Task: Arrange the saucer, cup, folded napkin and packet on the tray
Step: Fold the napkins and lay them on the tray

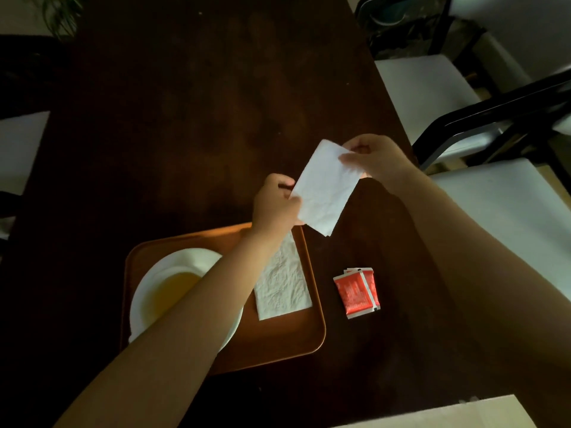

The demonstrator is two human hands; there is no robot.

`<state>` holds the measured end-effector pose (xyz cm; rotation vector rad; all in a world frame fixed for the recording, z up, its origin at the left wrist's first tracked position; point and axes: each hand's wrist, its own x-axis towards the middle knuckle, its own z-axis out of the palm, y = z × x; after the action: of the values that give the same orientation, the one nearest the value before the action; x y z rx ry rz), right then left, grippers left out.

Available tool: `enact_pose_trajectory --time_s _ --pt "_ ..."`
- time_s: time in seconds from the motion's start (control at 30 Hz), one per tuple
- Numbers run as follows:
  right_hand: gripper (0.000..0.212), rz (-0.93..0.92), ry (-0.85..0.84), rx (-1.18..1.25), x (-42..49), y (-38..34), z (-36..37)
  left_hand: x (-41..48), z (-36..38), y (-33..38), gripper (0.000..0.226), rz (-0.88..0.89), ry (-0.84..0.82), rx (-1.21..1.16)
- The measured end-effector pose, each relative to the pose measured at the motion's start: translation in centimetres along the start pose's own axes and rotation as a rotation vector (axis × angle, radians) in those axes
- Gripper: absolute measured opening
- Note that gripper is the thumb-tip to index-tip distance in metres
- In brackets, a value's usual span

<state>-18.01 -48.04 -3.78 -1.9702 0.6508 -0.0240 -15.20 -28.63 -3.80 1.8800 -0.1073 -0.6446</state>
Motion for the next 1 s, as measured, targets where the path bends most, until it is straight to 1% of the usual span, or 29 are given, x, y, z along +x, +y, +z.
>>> enact_pose_trajectory --time_s 0.07,0.13,0.23,0.3,0.47,0.63,0.9,1.0 --pt "0.022 -0.055 -0.016 -0.062 -0.9 -0.6 1.7 -2.4 -0.9 -1.2 0.034 0.064 0.064 0.107" --pt "0.018 -0.123 -0.062 -0.132 -2.1 -1.0 3.5 -5.0 -1.7 -2.7 0.034 0.085 0.131 0.178" --pt "0.016 -0.256 -0.16 -0.252 -3.8 -1.0 6.1 -8.5 -2.4 -4.9 0.035 0.004 0.148 0.216" --pt "0.015 -0.299 -0.217 -0.273 -4.8 -0.6 7.5 -10.4 -2.6 -6.1 0.037 -0.046 0.129 0.233" --pt "0.014 -0.323 -0.288 -0.277 -5.8 -0.2 9.7 -12.6 -2.6 -7.6 0.038 -0.087 0.132 0.282" --pt "0.016 -0.333 -0.331 -0.307 -5.9 -0.2 11.1 -13.2 -2.9 -8.3 0.038 -0.114 0.155 0.282" --pt "0.016 -0.326 -0.354 -0.338 -6.3 0.2 12.4 -13.8 -2.7 -9.3 0.038 -0.108 0.147 0.319" --pt "0.015 -0.357 -0.326 -0.398 -6.6 0.6 12.8 -13.9 -2.6 -9.7 0.038 -0.096 0.148 0.39"
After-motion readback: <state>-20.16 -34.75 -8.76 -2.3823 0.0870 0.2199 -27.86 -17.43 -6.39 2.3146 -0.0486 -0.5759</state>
